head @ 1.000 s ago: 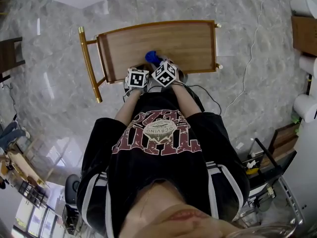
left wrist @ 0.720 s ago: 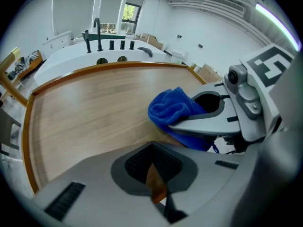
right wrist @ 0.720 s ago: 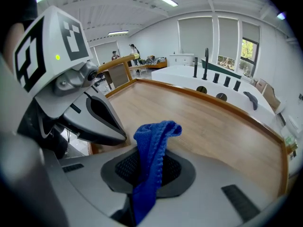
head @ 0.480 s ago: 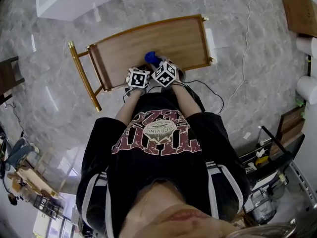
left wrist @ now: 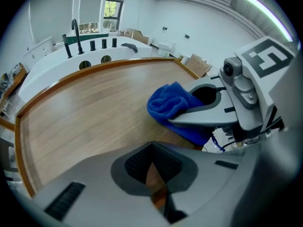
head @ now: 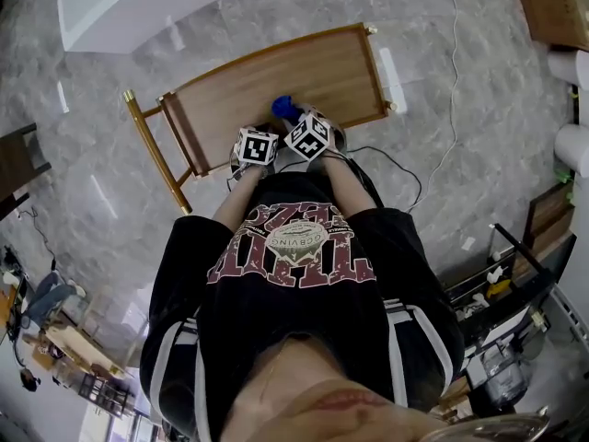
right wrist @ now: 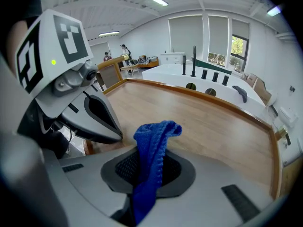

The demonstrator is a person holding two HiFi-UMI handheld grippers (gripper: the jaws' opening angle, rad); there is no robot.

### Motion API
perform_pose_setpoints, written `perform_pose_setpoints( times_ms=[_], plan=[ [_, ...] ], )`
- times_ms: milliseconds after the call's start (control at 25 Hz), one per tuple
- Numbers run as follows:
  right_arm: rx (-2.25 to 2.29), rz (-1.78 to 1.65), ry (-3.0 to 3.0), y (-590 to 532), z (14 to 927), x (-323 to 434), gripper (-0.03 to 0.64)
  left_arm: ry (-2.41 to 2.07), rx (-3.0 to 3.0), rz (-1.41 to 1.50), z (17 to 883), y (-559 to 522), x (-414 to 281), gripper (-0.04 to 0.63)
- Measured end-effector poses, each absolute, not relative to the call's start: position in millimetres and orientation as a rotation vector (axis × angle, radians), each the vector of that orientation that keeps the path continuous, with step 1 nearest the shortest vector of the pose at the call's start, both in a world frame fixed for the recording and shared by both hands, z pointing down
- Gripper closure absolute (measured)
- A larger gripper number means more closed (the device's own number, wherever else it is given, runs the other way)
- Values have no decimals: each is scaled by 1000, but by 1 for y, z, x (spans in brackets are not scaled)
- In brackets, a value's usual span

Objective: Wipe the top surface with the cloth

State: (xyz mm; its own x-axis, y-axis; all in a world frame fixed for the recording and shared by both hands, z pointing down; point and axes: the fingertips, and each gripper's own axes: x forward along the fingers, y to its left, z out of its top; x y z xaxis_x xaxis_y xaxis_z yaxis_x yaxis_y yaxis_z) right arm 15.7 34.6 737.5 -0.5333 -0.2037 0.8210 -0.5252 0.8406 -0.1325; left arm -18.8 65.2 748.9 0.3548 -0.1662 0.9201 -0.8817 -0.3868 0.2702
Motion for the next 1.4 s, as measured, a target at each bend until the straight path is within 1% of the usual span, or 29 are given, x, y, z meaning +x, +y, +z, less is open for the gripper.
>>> perform_pose_setpoints(
  times_ms=[1000,1400],
  plan=[
    [627,517,-2098,11,734,61,552,-874,1855,1121,746,45,24,546],
    [651,520,-2094,9,733,65,552,-874,1853,1134,747,40,25,546]
  ],
)
